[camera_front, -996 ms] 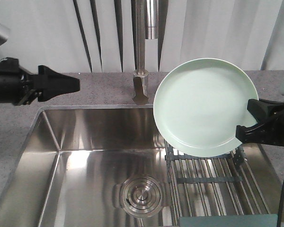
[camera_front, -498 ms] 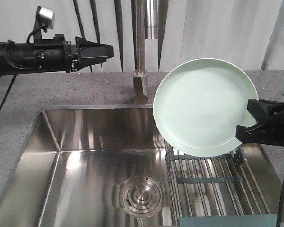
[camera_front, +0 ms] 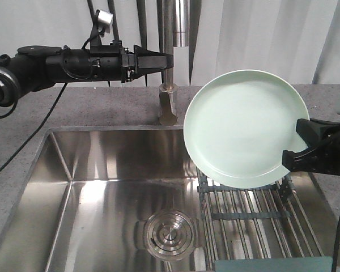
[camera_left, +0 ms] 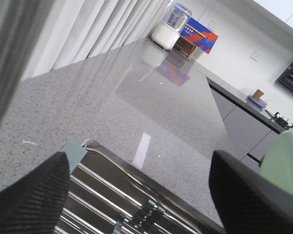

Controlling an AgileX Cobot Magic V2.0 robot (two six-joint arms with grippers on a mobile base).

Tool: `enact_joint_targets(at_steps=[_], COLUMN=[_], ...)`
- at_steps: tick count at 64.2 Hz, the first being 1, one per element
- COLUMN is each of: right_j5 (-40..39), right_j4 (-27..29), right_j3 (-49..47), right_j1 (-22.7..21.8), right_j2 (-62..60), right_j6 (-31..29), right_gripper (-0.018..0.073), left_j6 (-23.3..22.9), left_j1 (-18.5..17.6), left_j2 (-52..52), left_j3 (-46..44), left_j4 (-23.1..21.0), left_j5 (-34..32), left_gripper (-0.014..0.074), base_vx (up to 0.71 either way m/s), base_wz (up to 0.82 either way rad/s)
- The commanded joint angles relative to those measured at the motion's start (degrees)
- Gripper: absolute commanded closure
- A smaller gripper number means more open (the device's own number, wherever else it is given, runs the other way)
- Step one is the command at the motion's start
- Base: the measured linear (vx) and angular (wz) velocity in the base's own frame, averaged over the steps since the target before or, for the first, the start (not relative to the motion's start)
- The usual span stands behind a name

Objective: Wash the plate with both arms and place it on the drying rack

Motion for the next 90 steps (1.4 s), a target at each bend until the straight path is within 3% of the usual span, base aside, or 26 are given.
enact_joint_targets(at_steps=[1,18,53,72,83,90], right_j5=[-4.5,-4.5,-4.5,-4.5,-4.5,-4.5], right_j4=[-0.4,-0.4,-0.4,-0.4,-0.4,-0.4], right_j3=[-1.7,-1.7,-1.7,-1.7,-1.7,-1.7], right_j1=[-0.3,-0.3,-0.3,-0.3,-0.3,-0.3], right_j2=[-0.8,-0.8,-0.8,-0.8,-0.8,-0.8], right_j6=[-0.4,-0.4,-0.4,-0.4,-0.4,-0.4], right_gripper=[0.0569,0.0569,0.0569,0.0569,0.0569,0.0569], left_j6=[-1.6,-3.6,-5.1,-9.1,-12.1,-12.0], left_j1=[-0.1,-0.4,-1.8,-3.4,-4.1,-4.1], left_j2=[-1.6,3.1,6.3,5.9,4.2,2.6], left_j3=[-3.8,-9.1,-9.1,-9.1,-9.1,-7.1], left_j4=[-4.8,-4.8,-1.3,2.9,7.6,7.3], left_j5=[3.4,3.4,3.4,3.4,3.4,3.4], left_gripper=[0.0026,0.0026,0.0026,0.0026,0.0026,0.0026], base_vx=[0.0,0.0,0.0,0.0,0.0,0.0], base_wz=[0.0,0.0,0.0,0.0,0.0,0.0])
